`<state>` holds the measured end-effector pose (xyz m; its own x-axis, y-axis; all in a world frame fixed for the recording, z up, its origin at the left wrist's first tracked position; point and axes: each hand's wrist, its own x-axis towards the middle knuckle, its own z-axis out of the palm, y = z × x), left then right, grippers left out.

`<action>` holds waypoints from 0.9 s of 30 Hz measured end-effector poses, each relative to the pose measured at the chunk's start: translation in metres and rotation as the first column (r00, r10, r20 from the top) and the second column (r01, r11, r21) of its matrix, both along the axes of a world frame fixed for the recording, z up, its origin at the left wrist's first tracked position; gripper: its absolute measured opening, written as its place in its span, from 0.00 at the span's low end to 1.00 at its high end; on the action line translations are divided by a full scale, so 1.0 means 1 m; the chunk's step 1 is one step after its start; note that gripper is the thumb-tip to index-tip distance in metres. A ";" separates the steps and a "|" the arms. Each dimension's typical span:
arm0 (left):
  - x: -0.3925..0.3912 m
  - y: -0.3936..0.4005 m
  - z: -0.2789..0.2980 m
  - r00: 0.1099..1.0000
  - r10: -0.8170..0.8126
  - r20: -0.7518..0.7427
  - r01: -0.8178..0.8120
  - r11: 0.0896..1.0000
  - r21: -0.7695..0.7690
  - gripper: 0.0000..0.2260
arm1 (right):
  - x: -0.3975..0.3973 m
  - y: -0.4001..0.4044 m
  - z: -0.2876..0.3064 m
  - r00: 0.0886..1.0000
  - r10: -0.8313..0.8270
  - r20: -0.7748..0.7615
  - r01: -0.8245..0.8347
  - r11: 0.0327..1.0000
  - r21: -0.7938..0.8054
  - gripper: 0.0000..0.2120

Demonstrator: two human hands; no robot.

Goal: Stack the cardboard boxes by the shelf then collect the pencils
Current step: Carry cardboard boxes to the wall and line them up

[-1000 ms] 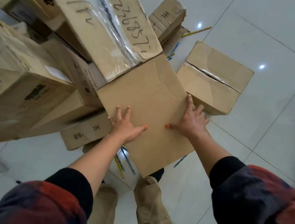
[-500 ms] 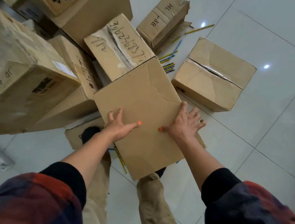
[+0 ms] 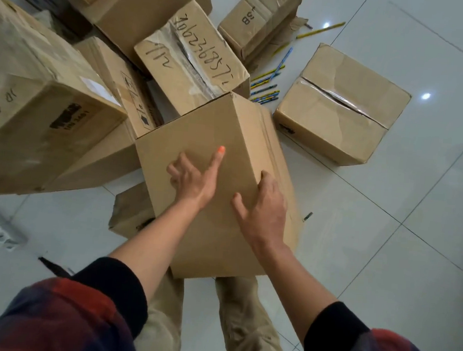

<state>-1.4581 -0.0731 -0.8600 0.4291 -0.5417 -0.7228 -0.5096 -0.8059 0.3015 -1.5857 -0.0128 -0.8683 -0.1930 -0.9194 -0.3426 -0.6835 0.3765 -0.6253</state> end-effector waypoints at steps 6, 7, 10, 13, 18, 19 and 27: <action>-0.027 0.009 0.007 0.997 -0.071 -0.016 0.071 0.997 -0.034 0.59 | -0.002 0.029 -0.006 0.977 -0.055 0.208 0.095 0.977 -0.189 0.15; -0.025 0.012 0.004 0.996 -0.085 0.007 0.085 0.996 -0.024 0.60 | -0.005 0.030 -0.008 0.969 -0.044 0.244 0.098 0.971 -0.216 0.13; -0.016 0.022 0.001 0.990 -0.131 0.056 0.132 0.991 -0.025 0.57 | -0.015 0.028 -0.015 0.935 -0.079 0.347 0.140 0.978 -0.153 0.12; -0.002 0.036 -0.004 0.978 -0.195 0.072 0.199 0.979 -0.048 0.54 | -0.026 0.021 -0.038 0.957 -0.168 0.237 0.146 0.984 0.107 0.13; 0.035 0.058 -0.005 0.968 -0.249 0.008 0.247 0.958 -0.146 0.52 | -0.050 0.025 -0.087 0.886 -0.459 0.065 0.281 0.643 0.713 0.43; 0.043 0.060 -0.005 0.967 -0.256 -0.006 0.252 0.955 -0.158 0.51 | -0.053 0.029 -0.091 0.865 -0.494 0.091 0.271 0.610 0.744 0.48; 0.095 0.077 -0.004 0.970 -0.182 -0.161 0.164 0.979 -0.117 0.53 | -0.058 0.077 -0.088 0.742 -0.601 0.297 0.225 0.641 0.734 0.49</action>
